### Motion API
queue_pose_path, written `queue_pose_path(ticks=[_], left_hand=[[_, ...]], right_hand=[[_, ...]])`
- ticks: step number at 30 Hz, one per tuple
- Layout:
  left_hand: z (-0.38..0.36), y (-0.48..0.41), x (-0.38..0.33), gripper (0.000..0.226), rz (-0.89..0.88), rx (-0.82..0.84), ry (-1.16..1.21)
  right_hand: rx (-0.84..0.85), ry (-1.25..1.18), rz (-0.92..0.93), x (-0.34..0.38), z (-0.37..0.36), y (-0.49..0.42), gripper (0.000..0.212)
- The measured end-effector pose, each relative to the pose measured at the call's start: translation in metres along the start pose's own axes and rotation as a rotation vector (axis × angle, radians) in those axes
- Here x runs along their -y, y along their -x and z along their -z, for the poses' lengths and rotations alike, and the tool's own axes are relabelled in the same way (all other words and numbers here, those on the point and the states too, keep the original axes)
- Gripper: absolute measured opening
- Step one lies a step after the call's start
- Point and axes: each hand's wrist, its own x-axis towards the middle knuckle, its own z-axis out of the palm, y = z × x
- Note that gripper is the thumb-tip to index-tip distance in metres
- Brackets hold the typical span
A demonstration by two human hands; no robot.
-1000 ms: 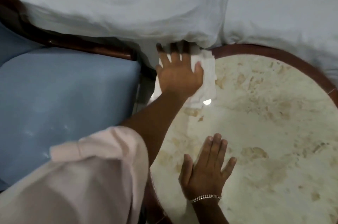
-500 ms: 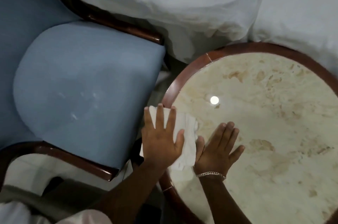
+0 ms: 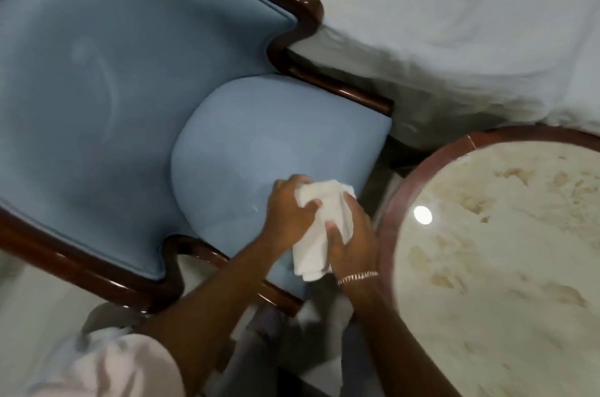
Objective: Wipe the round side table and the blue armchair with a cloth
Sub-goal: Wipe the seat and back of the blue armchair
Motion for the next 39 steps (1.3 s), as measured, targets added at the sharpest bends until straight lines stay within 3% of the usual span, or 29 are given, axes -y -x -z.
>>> queue_pose_path(ticks=[2,5,9,12,16,18,21,23,25,27,29,31,33,36,38,39], left_hand=[[0.062,-0.015,0.015,0.05,-0.083,0.004,-0.079],[0.147,-0.019,0.043,0.049,-0.225,0.018,-0.212],[0.229,0.013,0.094,0.056,-0.303,0.078,-0.537],[0.257,0.048,0.126,0.06,-0.277,0.049,-0.78],[0.261,0.071,0.135,0.062,-0.286,0.0,-0.829],[0.258,0.07,0.133,0.07,-0.268,0.015,-0.871],[0.254,0.064,0.134,0.076,-0.24,0.016,-0.887],[0.253,0.064,0.138,0.076,-0.237,-0.018,-0.908],[0.25,0.063,0.141,0.076,-0.235,-0.025,-0.935],[0.252,0.062,0.137,0.076,-0.22,0.004,-0.953],[0.254,0.064,0.131,0.077,-0.199,0.038,-0.973],[0.255,0.066,0.129,0.077,-0.189,0.055,-0.987],[0.253,0.066,0.13,0.076,-0.183,0.058,-0.986],[0.254,0.063,0.132,0.075,-0.192,0.033,-0.982],[0.253,0.063,0.135,0.075,-0.215,0.007,-0.972],[0.252,0.063,0.136,0.075,-0.21,-0.001,-0.967]], right_hand=[[-0.013,0.021,0.024,0.023,-0.036,-0.024,0.047],[0.058,0.407,-0.057,0.056,-0.089,-0.049,0.046],[0.172,0.72,0.003,0.064,-0.146,-0.046,0.078],[0.229,0.917,0.178,0.049,-0.169,-0.021,0.082],[0.328,1.09,0.64,0.009,-0.138,-0.005,0.068],[0.284,1.104,0.544,0.01,-0.131,-0.032,0.066],[0.102,0.94,0.192,0.048,-0.164,-0.09,0.068],[0.05,0.835,0.124,0.074,-0.202,-0.118,0.07],[0.133,0.88,0.273,0.083,-0.232,-0.114,0.069],[0.303,0.99,0.611,0.069,-0.228,-0.076,0.068],[0.442,1.0,0.955,0.037,-0.187,-0.032,0.066],[0.506,0.987,1.09,0.008,-0.14,-0.026,0.064],[0.434,1.024,0.928,0.006,-0.122,-0.056,0.062],[0.109,0.914,0.368,0.051,-0.163,-0.114,0.061],[0.055,0.854,0.289,0.083,-0.206,-0.125,0.063],[0.109,0.885,0.377,0.085,-0.223,-0.118,0.064]])
